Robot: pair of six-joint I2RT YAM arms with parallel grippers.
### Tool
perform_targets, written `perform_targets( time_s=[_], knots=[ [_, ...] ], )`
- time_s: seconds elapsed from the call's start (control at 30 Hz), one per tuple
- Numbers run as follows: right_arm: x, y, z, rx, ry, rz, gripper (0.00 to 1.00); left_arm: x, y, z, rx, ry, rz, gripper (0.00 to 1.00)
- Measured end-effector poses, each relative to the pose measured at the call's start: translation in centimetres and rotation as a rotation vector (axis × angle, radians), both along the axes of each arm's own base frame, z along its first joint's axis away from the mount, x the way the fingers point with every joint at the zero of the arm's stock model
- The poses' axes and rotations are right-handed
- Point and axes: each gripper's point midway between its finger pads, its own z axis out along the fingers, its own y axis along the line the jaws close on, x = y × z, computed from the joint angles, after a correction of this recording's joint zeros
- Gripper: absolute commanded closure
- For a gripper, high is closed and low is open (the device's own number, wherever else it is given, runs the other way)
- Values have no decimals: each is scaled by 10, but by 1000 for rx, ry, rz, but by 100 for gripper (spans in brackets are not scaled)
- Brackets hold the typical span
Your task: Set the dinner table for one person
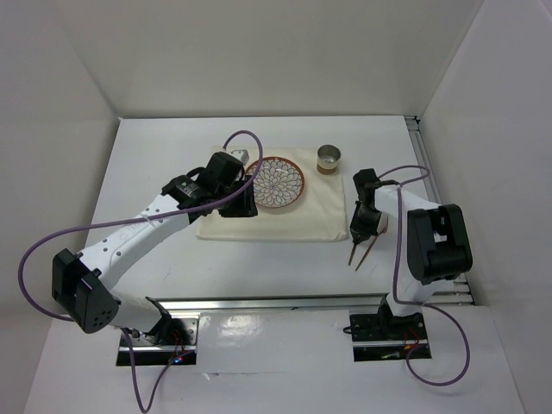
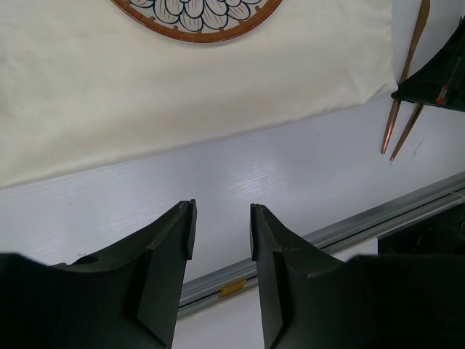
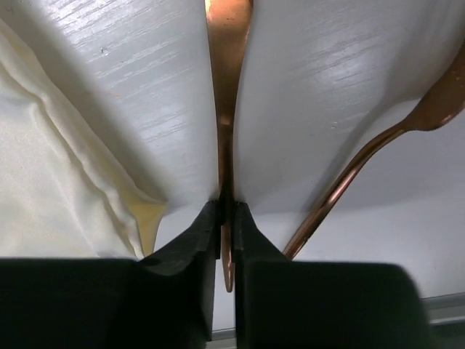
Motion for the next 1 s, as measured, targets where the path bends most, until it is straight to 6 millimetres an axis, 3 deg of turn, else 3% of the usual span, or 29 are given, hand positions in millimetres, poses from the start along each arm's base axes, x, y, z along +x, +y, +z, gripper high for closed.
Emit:
perform_targets(
  time_s=[0.07,0.17,0.27,0.4,0.5,0.6,0.7,0.83,1.0],
  knots=[
    [-1,-2,2,-23,0,-28,100,0,0,0,1,0,-1,48],
    [0,-4,6,-62,-10,-51,100,0,0,0,1,-1,-2,48],
    [9,-2,26,-84,-68,-47,100,0,0,1,0,-3,-2,48],
    [43,28,75,-28,-235,45,100,0,0,1,-1,-3,-2,48],
    [63,60,101,54,-313,136,100,0,0,2,-2,-5,-2,48],
    [69,78,98,101,-300,195,100,-1,0,2,-1,-3,-2,48],
    [70,88,77,121,-245,238,100,-1,1,1,3,1,-2,48],
    [67,92,48,124,-157,280,100,-2,4,0,10,7,2,48],
    [84,97,35,119,-134,320,100,-2,7,2,18,1,11,48]
  ],
)
